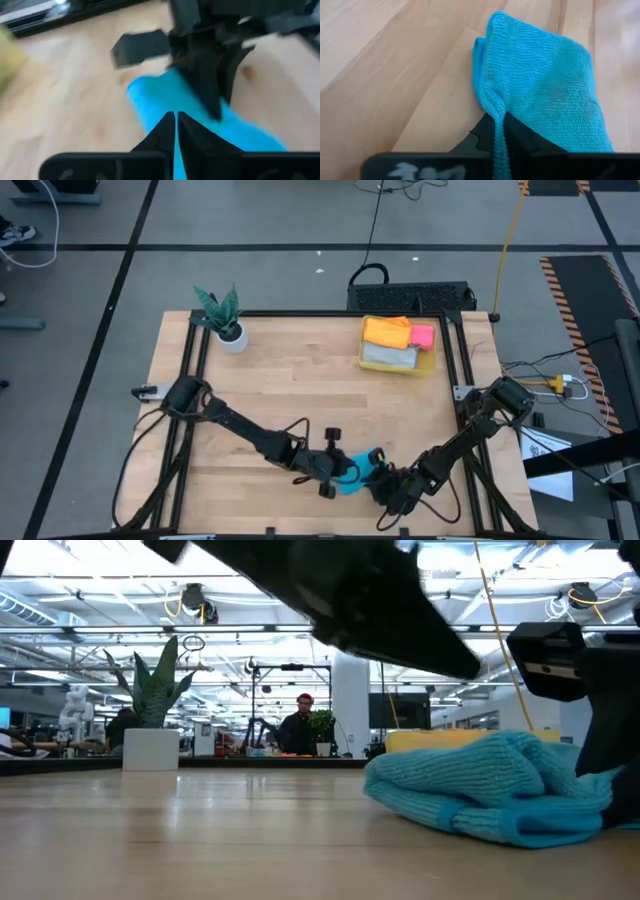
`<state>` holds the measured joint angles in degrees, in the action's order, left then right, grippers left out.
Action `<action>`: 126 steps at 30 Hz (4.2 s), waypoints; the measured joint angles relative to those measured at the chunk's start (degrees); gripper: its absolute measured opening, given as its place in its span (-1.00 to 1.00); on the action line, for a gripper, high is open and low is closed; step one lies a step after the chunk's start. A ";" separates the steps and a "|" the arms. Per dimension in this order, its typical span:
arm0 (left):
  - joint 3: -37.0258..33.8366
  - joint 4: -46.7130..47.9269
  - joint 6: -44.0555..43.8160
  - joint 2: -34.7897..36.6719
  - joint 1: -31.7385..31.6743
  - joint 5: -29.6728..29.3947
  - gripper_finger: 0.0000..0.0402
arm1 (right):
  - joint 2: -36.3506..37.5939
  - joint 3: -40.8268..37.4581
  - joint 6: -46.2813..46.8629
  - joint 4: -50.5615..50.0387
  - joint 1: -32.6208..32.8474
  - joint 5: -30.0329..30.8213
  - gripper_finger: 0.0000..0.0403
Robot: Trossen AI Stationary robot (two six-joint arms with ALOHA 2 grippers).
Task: Fold microfiber towels
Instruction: Fold the blue kitchen towel
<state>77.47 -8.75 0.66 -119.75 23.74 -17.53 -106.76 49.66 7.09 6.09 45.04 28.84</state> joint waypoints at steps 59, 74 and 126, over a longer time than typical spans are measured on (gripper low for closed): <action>-0.04 41.69 -36.51 6.34 15.74 -39.42 -0.87 | 12.07 -10.52 -0.06 19.88 -3.35 -12.41 0.22; -0.04 41.63 -36.61 6.32 14.47 -37.43 -0.87 | 3.69 3.08 0.31 2.33 0.54 0.15 0.23; -0.07 38.59 -34.82 6.28 14.09 -37.67 -0.87 | 3.91 1.26 1.22 1.03 2.94 -8.14 -0.92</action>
<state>77.41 29.85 -34.16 -113.47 37.83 -55.20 -102.85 50.92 8.32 7.13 47.98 20.70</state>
